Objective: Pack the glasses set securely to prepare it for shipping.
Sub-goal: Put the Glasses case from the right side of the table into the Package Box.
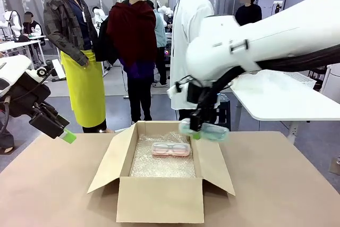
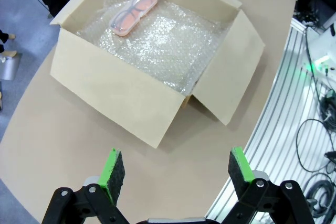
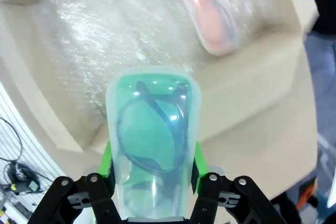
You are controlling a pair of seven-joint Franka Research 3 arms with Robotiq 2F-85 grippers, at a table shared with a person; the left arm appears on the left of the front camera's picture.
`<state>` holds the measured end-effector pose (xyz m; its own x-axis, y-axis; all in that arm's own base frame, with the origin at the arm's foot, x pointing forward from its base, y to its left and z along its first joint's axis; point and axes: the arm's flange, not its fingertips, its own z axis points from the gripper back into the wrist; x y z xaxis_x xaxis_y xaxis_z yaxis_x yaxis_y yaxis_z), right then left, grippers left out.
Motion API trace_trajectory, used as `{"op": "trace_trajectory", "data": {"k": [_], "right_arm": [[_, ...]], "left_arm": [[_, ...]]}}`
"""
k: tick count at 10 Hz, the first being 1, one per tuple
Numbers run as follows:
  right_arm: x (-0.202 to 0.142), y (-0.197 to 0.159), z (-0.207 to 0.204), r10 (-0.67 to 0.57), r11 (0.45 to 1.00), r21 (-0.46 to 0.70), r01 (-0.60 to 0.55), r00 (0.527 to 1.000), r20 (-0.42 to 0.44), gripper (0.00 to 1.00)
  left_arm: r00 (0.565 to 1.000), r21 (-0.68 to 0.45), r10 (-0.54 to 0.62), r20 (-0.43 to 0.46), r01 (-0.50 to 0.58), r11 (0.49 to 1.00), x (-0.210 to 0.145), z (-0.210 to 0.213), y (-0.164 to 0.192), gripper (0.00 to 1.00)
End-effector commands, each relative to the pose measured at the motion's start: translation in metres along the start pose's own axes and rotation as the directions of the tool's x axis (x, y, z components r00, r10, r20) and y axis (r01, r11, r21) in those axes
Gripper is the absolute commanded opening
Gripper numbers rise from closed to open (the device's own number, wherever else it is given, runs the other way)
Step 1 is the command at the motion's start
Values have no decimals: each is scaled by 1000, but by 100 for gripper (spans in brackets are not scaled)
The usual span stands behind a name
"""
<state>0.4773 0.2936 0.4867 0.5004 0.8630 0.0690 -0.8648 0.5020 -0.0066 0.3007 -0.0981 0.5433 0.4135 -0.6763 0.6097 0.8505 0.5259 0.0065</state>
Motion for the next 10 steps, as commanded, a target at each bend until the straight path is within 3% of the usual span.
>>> {"op": "trace_trajectory", "data": {"k": [1,4,7,8,10], "right_arm": [[30,2,-7,177,984,42,-175,984,-28,47],[65,22,-42,278,958,91,-272,958,-65,47],[63,31,-52,272,956,110,-271,962,3,47],[68,29,-58,265,959,114,-259,963,-42,47],[68,29,-58,265,959,114,-259,963,-42,47]], "left_arm": [[1000,-19,-3,14,3,1000,-1,1,0,100],[1000,-19,-3,14,3,1000,-1,1,0,100],[1000,-19,-3,14,3,1000,-1,1,0,100],[1000,-19,-3,14,3,1000,-1,1,0,100],[1000,-19,-3,14,3,1000,-1,1,0,100]]}}
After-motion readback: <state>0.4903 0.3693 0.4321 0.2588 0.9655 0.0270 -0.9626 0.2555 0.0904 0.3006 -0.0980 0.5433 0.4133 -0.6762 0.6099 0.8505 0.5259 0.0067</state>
